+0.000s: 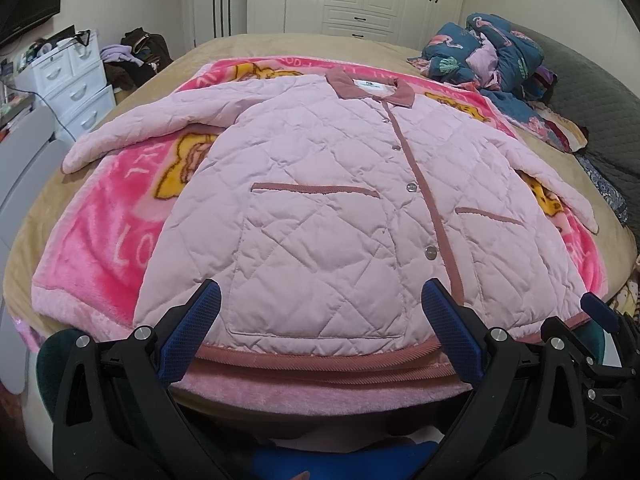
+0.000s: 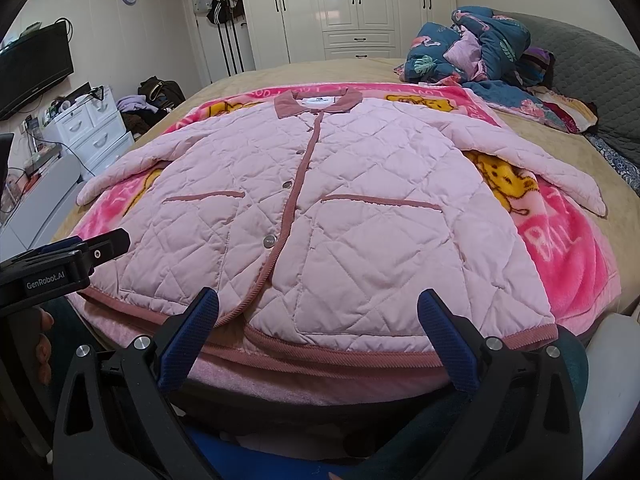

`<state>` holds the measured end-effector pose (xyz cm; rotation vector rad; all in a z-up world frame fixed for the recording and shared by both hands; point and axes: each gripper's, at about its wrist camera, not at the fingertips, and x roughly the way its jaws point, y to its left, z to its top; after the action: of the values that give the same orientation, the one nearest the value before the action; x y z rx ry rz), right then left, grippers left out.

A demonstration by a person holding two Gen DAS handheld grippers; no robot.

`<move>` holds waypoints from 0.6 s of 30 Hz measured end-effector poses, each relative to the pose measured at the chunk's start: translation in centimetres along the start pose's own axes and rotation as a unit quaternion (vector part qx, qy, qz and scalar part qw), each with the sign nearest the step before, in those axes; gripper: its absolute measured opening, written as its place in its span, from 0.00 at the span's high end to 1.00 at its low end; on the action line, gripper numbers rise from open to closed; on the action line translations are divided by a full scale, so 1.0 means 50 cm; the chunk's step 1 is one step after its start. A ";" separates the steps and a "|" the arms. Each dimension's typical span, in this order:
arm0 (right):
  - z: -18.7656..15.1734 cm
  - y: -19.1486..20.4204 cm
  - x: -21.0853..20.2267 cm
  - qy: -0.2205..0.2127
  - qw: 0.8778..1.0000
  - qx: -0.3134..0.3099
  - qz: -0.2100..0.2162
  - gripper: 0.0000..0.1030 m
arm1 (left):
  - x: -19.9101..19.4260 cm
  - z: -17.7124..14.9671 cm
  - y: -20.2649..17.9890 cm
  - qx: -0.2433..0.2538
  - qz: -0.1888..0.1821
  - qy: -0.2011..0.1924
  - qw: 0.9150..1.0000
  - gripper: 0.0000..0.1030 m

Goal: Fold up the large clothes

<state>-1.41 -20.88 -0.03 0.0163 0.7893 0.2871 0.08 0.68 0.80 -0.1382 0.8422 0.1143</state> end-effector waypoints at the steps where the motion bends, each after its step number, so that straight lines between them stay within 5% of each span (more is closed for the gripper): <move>1: 0.000 0.000 0.000 0.000 1.000 0.000 0.000 0.04 | 0.000 0.000 0.001 0.000 0.000 0.000 1.000 0.09; 18: 0.001 0.000 0.000 0.000 1.000 0.000 0.000 0.04 | 0.000 0.000 -0.002 0.003 0.000 0.000 1.000 0.09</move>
<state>-1.39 -20.90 0.00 0.0157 0.7897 0.2867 0.11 0.60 0.80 -0.1330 0.8421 0.1128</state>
